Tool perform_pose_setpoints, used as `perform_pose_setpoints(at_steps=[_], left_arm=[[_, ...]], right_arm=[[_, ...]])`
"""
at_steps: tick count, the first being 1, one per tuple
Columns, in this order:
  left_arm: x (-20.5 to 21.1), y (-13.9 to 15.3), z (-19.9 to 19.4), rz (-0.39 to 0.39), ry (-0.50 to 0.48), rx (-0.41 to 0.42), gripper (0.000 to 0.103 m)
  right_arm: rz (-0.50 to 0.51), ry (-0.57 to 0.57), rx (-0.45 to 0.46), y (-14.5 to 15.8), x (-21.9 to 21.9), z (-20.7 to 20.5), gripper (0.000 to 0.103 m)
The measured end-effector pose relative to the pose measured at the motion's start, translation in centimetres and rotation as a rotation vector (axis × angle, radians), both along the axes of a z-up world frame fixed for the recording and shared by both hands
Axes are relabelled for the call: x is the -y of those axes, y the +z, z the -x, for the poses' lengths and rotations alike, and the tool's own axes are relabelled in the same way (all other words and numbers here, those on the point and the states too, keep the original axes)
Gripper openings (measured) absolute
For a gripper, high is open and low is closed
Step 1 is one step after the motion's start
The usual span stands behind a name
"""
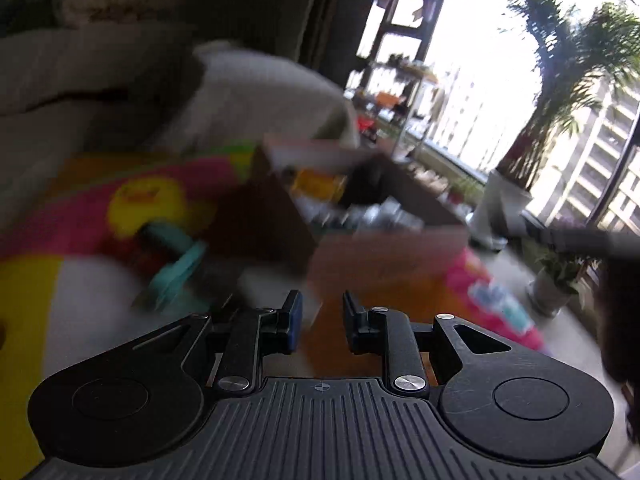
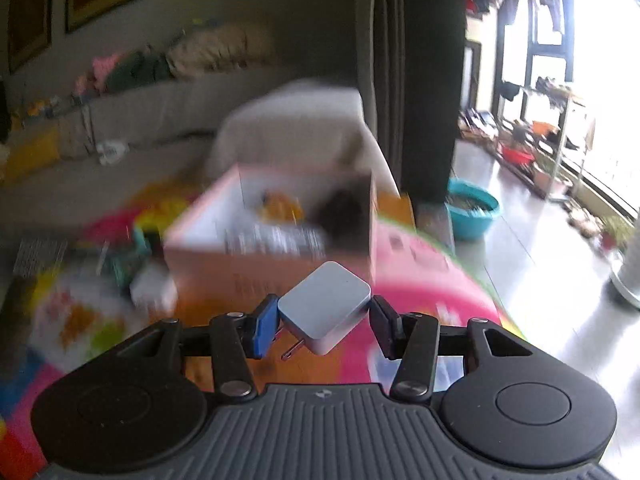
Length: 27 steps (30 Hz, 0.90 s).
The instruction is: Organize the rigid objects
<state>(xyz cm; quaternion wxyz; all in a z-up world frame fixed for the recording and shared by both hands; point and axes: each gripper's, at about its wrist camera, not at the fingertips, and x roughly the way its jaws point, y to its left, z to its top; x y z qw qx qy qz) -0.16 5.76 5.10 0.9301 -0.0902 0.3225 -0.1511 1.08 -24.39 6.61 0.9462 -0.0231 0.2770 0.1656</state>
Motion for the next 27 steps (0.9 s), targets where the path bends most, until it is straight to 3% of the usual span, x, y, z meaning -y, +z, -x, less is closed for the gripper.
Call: perform_pose_setpoints(at_steps=[4,8,11,13,15,21,24,27], left_arm=[[-1.9,-0.9,1.6,-0.011,0.061,-0.032,0.024],[-3.7,-1.2,2.3,-0.005,0.101,-0.036,0.024],[-3.9,-1.5,1.8,0.007,0.097,-0.043,0.024],[-4.0,-1.9,1.8,0.014,0.092,-0.051,0.024],[-3.9,-2.3,1.4,0.021,0.084,-0.057,0.024],[-3.6,-3.2,1.0,0.022,0.068,-0.062,0.024],[-4.0,-3.3,1.0,0.019,0.087,-0.070,0.024],[-4.8,-3.0,0.7,0.014,0.129,-0.059,0.024]], right_arm=[[0.001,0.019,0.024,1.9,-2.4,-5.1,0.050],[0.036,0.039,-0.047,1.4,-5.2,-8.9,0.052],[0.003,0.078,-0.133,0.7,-6.7,-9.8,0.051],[-0.018,0.097,-0.190,0.0,-7.3,-10.1,0.044],[-0.033,0.107,-0.246,-0.8,-7.9,-10.6,0.029],[-0.075,0.103,-0.364,-2.9,-9.4,-12.9,0.028],[-0.036,0.104,-0.334,-3.0,-10.4,-13.1,0.028],[0.032,0.117,-0.233,-2.4,-11.2,-11.4,0.029]])
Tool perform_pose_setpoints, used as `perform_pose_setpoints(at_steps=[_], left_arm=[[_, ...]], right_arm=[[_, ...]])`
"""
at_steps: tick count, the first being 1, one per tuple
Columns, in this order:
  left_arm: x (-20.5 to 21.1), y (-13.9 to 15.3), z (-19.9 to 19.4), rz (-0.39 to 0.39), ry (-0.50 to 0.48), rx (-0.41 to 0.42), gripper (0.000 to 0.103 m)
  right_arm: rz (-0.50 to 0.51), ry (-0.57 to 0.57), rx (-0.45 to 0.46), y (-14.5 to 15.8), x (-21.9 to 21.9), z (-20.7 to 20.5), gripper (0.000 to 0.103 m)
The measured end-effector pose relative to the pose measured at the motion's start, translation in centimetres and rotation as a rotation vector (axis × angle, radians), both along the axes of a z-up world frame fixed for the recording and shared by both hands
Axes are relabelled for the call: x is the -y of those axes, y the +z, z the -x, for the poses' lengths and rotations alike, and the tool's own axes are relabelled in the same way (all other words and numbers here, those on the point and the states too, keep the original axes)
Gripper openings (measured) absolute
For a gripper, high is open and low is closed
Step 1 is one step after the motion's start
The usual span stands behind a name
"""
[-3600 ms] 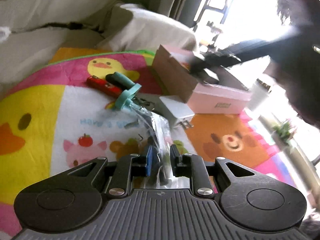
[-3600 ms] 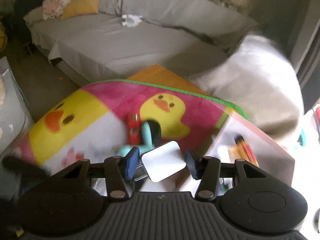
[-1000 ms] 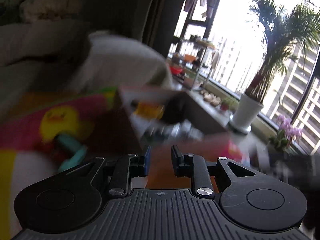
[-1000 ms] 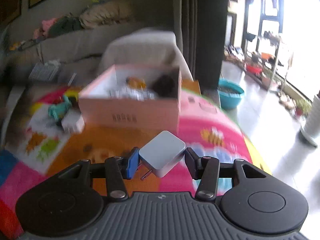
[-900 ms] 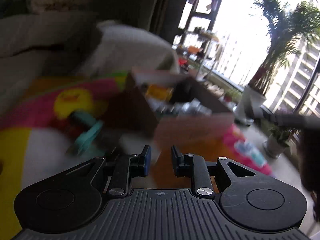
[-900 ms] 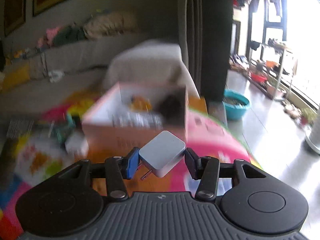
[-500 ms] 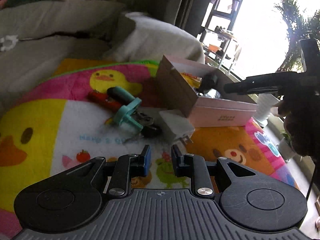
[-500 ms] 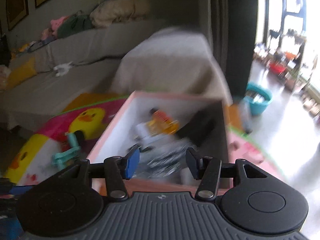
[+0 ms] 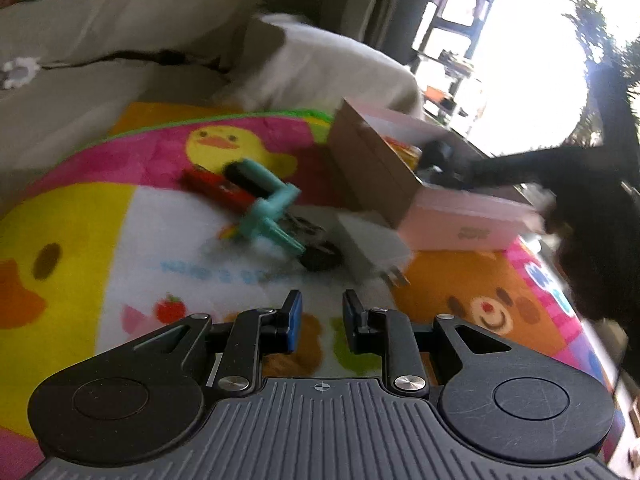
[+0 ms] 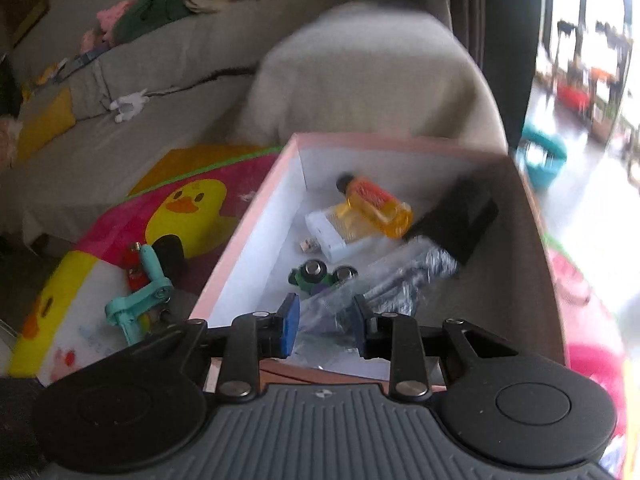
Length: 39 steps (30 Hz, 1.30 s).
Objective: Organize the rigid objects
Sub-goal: 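Grasp the red lighter with the right gripper while the left gripper grasps the teal crank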
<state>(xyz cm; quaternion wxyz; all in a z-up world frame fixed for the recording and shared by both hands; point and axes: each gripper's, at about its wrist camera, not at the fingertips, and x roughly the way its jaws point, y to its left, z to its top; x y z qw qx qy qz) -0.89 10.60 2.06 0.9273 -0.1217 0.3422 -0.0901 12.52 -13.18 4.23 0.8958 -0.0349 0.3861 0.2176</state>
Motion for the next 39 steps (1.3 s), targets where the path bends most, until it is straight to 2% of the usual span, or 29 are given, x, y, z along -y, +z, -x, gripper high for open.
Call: perform_pose_setpoints(at_steps=[4,6,10,15,21,27,32,36,39], left_arm=[[-0.8,1.4,-1.5,-0.052,0.054,0.042,0.024],[-0.7,2.1,-2.7,-0.089,0.042,0.058,0.024],[0.2,2.4,-5.5,-0.183,0.019,0.068,0.024],[1.4,0.7,-8.5,-0.261,-0.001,0.032,0.027],[0.5,0.1,-7.6,-0.220,-0.013,0.029,0.020],[-1.6,0.1,-3.1,-0.153,-0.026,0.000,0.015],[-3.1,0.0,0.8,-0.155,0.016,0.005,0.015],[-4.8,-0.7,2.0,-0.072,0.064,0.018,0.017],[-5.2,-1.2,2.4,-0.026,0.068,0.035,0.019]], right_arm=[[0.043,0.059,0.154,1.1,-0.4,4.2,0.035],[0.069,0.074,0.219,1.6,-0.3,6.2,0.046],[0.082,0.110,0.230,1.6,0.2,9.0,0.047],[0.109,0.146,0.210,0.8,0.6,11.4,0.047],[0.133,0.167,0.174,-0.6,0.2,12.3,0.047],[0.133,0.205,0.172,-0.6,-1.6,11.9,0.047],[0.120,0.282,0.182,0.1,-4.9,11.1,0.047],[0.119,0.353,0.181,0.8,-8.9,9.4,0.047],[0.116,0.394,0.131,1.0,-12.2,7.0,0.047]])
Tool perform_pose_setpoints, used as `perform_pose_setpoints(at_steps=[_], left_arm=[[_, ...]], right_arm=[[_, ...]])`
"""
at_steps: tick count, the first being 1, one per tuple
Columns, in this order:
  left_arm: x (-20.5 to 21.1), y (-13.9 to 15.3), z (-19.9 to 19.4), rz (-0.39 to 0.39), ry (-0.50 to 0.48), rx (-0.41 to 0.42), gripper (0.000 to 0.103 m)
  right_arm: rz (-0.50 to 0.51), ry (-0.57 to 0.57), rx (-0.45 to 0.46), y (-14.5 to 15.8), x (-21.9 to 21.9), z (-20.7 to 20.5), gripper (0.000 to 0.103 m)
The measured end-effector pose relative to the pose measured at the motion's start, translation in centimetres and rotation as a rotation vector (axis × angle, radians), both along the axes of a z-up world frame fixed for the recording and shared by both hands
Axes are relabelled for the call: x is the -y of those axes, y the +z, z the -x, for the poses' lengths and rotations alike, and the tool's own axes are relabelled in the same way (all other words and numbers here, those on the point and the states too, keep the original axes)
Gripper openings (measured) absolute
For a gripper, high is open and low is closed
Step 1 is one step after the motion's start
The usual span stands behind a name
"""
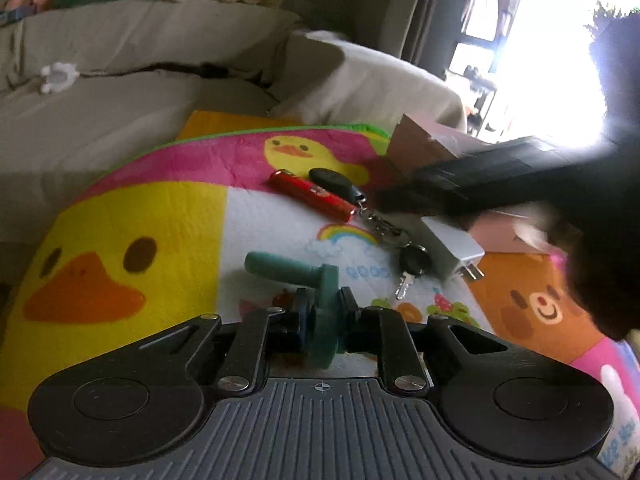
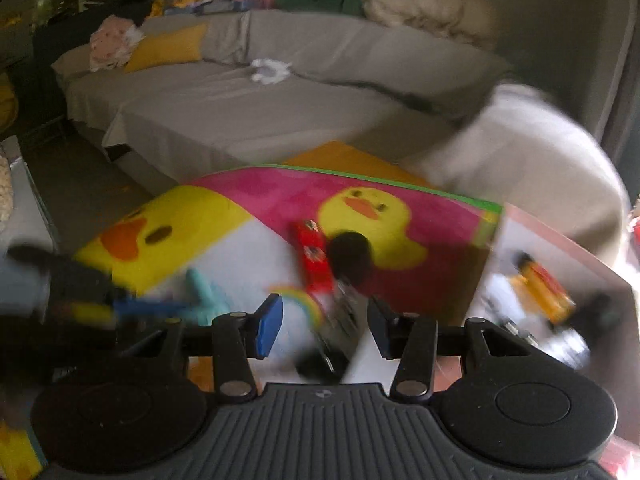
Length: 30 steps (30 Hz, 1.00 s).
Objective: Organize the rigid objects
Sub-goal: 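Grasp the red lighter with the right gripper while the left gripper grasps the teal crank, then carry the red lighter over the pink box and open the right gripper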
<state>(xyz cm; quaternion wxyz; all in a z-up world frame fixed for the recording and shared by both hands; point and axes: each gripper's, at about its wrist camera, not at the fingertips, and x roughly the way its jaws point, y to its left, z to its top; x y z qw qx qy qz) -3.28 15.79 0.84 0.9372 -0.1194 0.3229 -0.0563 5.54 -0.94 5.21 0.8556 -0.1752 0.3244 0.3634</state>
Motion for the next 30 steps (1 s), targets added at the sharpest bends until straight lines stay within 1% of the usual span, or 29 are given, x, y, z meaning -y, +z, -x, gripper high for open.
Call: perform_pose_setpoints(at_steps=[2,4,5,6,8,12,16,19,22,26,30], left_arm=[[0.0,-0.2,0.2,0.008,0.003,0.012,0.020],[0.0,-0.4,0.2,0.018,0.006,0.023,0.021],[0.0,-0.5,0.3,0.023,0.009,0.027,0.021],[-0.1,-0.5,0.3,0.030,0.010,0.029,0.021],[0.0,-0.6,0.3,0.040,0.008,0.029,0.021],[-0.3,-0.8,0.4,0.059,0.009,0.028,0.022],[-0.5,-0.8,0.4,0.075,0.012,0.028,0.022],[-0.7,-0.9,0.4,0.084,0.015,0.028,0.022],[-0.7,-0.9,0.4,0.083,0.017,0.028,0.022],[-0.5,-0.8,0.5,0.082,0.018,0.027,0.022],[-0.9,-0.9,0.5,0.110,0.025,0.023,0.022]], right_arm=[[0.005,-0.026,-0.062,-0.2,-2.0,-2.4,0.047],[0.003,-0.029,-0.103,-0.6,-3.3,-4.0,0.047],[0.012,-0.027,-0.107,-1.0,-3.9,-4.5,0.045],[0.028,-0.023,-0.098,-1.3,-4.5,-4.8,0.039],[0.070,-0.004,-0.066,-2.0,-6.0,-4.9,0.035],[0.103,-0.004,-0.063,-3.2,-8.2,-5.8,0.028],[0.116,-0.014,-0.063,-3.8,-9.5,-6.3,0.026],[0.140,0.010,-0.043,-3.6,-9.2,-5.7,0.024],[0.134,0.016,-0.052,-3.1,-8.3,-4.7,0.023],[0.075,0.005,-0.067,-1.5,-6.3,-3.3,0.023],[0.002,-0.006,-0.071,0.7,-3.1,-1.1,0.023]])
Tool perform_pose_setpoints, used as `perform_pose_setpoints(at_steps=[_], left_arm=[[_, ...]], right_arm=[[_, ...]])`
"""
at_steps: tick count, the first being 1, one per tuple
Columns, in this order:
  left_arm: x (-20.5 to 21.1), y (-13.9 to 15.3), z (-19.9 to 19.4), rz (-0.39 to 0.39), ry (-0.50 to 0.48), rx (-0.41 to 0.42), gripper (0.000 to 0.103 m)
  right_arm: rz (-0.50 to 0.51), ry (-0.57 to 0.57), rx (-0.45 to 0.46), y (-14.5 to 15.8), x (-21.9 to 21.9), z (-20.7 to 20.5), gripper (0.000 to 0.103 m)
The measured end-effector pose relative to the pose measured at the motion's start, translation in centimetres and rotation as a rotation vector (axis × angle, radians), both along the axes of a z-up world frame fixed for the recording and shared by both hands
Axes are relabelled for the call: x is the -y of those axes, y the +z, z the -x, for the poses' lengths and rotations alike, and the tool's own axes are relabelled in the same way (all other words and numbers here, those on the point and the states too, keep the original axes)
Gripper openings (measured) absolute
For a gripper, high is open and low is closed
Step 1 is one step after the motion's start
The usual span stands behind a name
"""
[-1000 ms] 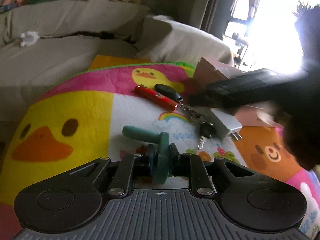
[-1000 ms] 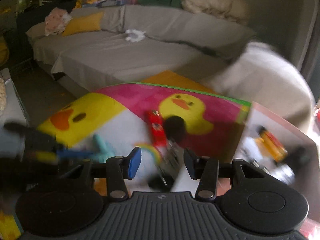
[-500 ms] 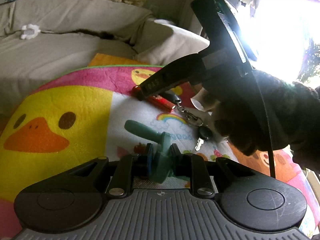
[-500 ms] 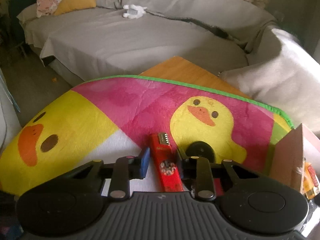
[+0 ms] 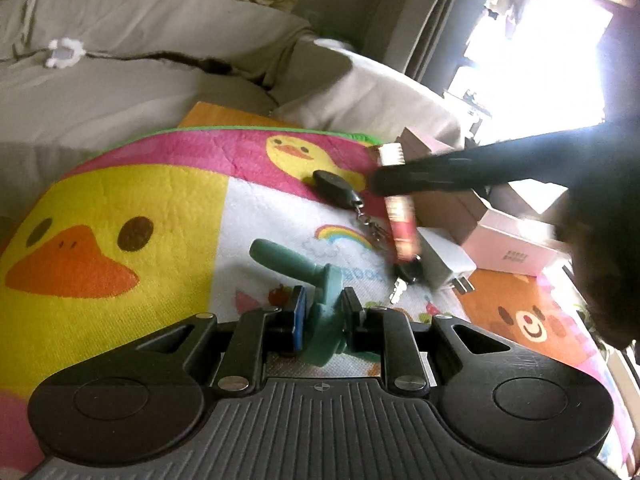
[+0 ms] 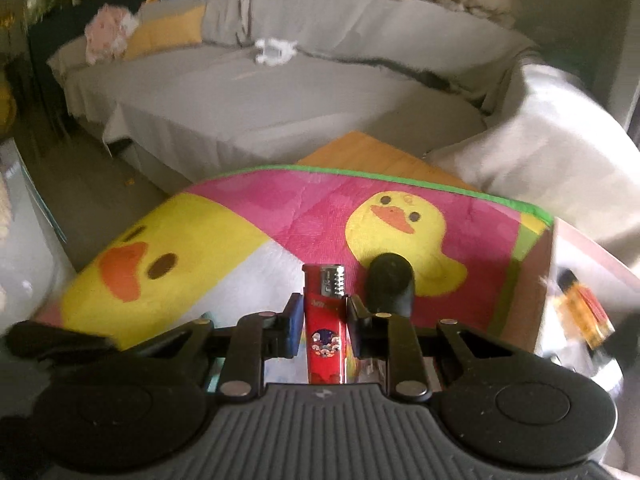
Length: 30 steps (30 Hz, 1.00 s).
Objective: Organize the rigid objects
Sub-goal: 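Carry the red lighter over the pink box and open the right gripper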
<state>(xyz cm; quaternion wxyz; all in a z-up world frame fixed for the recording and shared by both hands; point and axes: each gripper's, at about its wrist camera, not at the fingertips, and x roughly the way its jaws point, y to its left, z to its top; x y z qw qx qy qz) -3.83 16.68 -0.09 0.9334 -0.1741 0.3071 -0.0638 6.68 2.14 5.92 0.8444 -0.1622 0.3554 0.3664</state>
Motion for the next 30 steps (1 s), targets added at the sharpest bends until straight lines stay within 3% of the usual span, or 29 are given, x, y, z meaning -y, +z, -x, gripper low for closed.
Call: perform_pose_setpoints(at_steps=[6,11,15,23,25,28,30], left_arm=[[0.4,0.1,0.0,-0.011,0.007,-0.001,0.021],[1.7,0.2,-0.4,-0.022,-0.040,-0.001,0.023],[3.1,0.2,-0.7,-0.040,-0.070,0.000,0.023],[2.9,0.0,-0.7,-0.016,-0.066,0.003,0.022],[2.8,-0.1,-0.8,-0.006,-0.064,0.005,0.023],[2.6,-0.2,-0.7,0.007,-0.060,0.008,0.022],[2.5,-0.3,-0.7,0.016,-0.058,0.009,0.022]], right_arm=[[-0.076,-0.025,0.021,2.2,7.7,4.1,0.023],[0.024,-0.095,0.066,1.5,12.9,6.7,0.023],[0.112,-0.123,0.106,0.3,14.6,7.7,0.023],[0.043,-0.130,0.047,-0.6,13.0,6.8,0.029],[0.016,-0.107,0.048,-0.6,11.3,6.0,0.029],[-0.007,-0.063,0.065,-0.1,8.1,4.2,0.041],[-0.009,-0.069,0.037,-0.2,5.5,1.6,0.043]])
